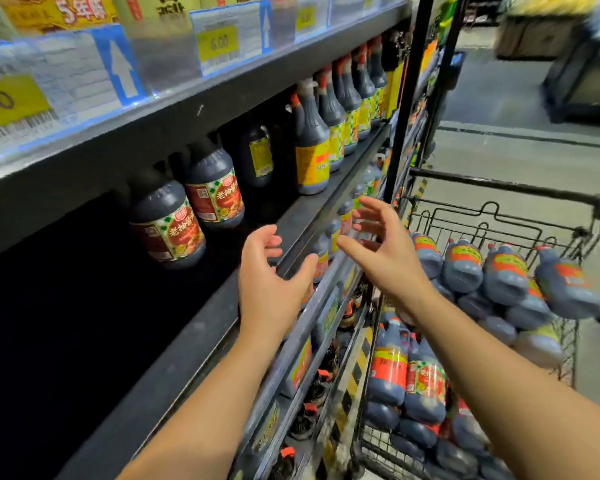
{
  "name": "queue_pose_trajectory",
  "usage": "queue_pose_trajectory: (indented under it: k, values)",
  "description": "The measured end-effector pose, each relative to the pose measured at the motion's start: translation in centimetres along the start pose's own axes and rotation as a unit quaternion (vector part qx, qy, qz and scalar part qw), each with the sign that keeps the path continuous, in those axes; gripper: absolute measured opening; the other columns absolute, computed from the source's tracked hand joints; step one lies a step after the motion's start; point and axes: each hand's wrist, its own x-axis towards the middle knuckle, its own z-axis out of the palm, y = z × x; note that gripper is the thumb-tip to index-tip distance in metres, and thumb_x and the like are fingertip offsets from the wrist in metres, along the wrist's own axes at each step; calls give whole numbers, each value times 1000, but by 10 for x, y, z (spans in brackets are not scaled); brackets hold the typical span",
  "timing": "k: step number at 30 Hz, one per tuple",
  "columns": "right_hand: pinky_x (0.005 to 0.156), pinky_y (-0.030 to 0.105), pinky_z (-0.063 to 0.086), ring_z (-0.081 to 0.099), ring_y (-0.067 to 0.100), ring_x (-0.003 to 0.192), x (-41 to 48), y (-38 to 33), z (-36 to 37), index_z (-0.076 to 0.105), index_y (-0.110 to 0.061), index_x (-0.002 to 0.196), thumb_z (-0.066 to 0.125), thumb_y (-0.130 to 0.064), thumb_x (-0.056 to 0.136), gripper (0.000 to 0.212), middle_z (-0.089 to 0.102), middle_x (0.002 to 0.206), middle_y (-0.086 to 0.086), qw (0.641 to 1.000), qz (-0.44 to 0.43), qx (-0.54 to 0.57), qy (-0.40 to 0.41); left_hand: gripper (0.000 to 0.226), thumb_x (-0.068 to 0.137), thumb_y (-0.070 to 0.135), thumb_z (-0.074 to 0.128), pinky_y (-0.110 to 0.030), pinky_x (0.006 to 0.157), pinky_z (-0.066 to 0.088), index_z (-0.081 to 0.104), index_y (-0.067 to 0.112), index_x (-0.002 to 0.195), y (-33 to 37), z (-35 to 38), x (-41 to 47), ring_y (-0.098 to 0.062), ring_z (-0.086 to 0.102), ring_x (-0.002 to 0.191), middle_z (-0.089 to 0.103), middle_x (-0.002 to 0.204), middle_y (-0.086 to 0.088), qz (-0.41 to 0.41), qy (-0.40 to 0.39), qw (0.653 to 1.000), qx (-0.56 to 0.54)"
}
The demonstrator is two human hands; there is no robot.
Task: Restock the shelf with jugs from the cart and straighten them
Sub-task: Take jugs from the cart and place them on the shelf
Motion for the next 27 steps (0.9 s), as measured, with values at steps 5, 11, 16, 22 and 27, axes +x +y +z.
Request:
queue_pose_trajectory:
  k: [5,11,16,22,27]
  values:
    - [93,26,48,56,1,111,-28,33,-58,44,-35,133,70,-55,71,70,56,121,-16,997,51,-28,58,59,78,35,81,-28,85,48,48,27,126,-3,54,-9,-1,54,103,54,115,11,-5,-72,997,-7]
    - [88,16,44,56,3,114,-55,93,-125,43,-27,135,74,-38,80,64,57,123,-11,984,125,-56,112,59,77,35,80,-25,86,42,49,19,125,-17,127,-15,-15,54,104,55,117,1,-17,-162,985,50]
    - [73,6,43,51,-18,101,-80,146,-170,40,-26,137,73,-33,84,63,53,117,-16,968,207,-79,120,60,77,31,82,-15,78,33,50,13,124,-38,185,-30,-17,54,103,54,114,-2,-52,-218,972,74]
    - [91,28,42,52,14,114,-112,203,-201,41,-16,138,77,-30,81,69,52,126,-3,935,313,-116,119,71,76,39,81,-33,94,45,46,16,134,-80,241,-55,-22,54,112,54,123,-4,-119,-305,931,160]
    - [86,29,44,55,15,110,-143,244,-214,41,-16,137,77,-33,77,72,55,127,3,903,397,-141,84,71,72,42,82,-34,84,48,48,18,129,-110,277,-82,-23,56,107,51,123,-3,-157,-364,894,208]
